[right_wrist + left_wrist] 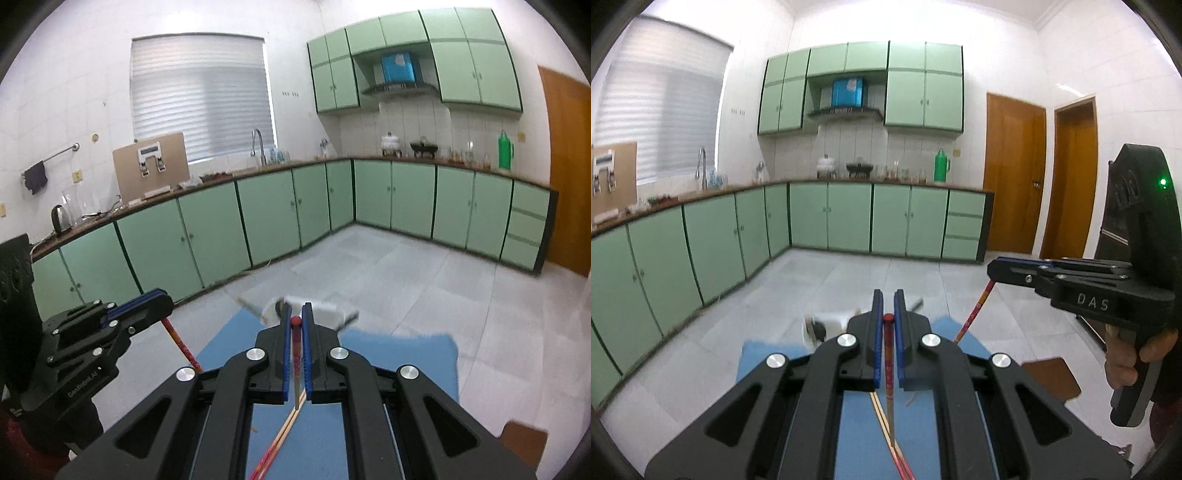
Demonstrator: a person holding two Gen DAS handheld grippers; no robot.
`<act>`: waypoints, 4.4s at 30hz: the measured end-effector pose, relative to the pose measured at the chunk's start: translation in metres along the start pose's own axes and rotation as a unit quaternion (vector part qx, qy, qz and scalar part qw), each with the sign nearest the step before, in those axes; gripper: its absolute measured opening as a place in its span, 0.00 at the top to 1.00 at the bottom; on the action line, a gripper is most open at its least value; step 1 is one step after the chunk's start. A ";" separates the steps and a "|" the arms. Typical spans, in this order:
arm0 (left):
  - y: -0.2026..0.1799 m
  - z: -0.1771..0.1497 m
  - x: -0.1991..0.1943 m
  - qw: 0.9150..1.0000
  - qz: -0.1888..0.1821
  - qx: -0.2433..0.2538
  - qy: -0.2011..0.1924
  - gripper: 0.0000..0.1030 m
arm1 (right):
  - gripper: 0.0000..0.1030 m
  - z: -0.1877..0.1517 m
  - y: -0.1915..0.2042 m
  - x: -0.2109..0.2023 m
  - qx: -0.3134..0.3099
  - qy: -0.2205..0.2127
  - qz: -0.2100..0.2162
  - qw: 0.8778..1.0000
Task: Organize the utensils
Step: 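Lift both red-tipped chopsticks, insert them into the white holder and release, then withdraw both open tools back over the last two chopsticks, then grasp a red-tipped chopstick with the right tool while the left tool grasps the last one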
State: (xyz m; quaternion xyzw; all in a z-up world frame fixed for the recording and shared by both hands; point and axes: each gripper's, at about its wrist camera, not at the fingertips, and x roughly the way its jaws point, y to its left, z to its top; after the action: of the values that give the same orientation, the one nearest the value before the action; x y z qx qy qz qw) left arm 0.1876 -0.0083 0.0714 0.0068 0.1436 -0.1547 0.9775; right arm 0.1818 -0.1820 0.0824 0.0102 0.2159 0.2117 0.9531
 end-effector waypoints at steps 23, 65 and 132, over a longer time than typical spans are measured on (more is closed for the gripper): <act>0.021 0.106 0.078 0.992 0.036 0.040 -0.111 0.96 | 0.95 0.083 -0.010 0.083 -0.019 -0.037 -0.027 0.999; 0.069 -0.028 0.085 0.998 0.054 -0.018 0.017 0.43 | 0.34 -0.038 -0.039 0.095 0.022 0.017 -0.087 0.996; -0.010 -0.251 0.072 0.958 0.033 -0.062 0.277 0.40 | 0.94 -0.274 -0.015 0.060 0.111 0.180 -0.116 0.970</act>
State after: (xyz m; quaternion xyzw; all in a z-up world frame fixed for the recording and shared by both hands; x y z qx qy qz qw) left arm 0.1800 -0.0251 -0.1893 -0.0062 0.4176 -0.1051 0.9025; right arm 0.1231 -0.1907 -0.1924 0.0520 0.4062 0.0731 0.9094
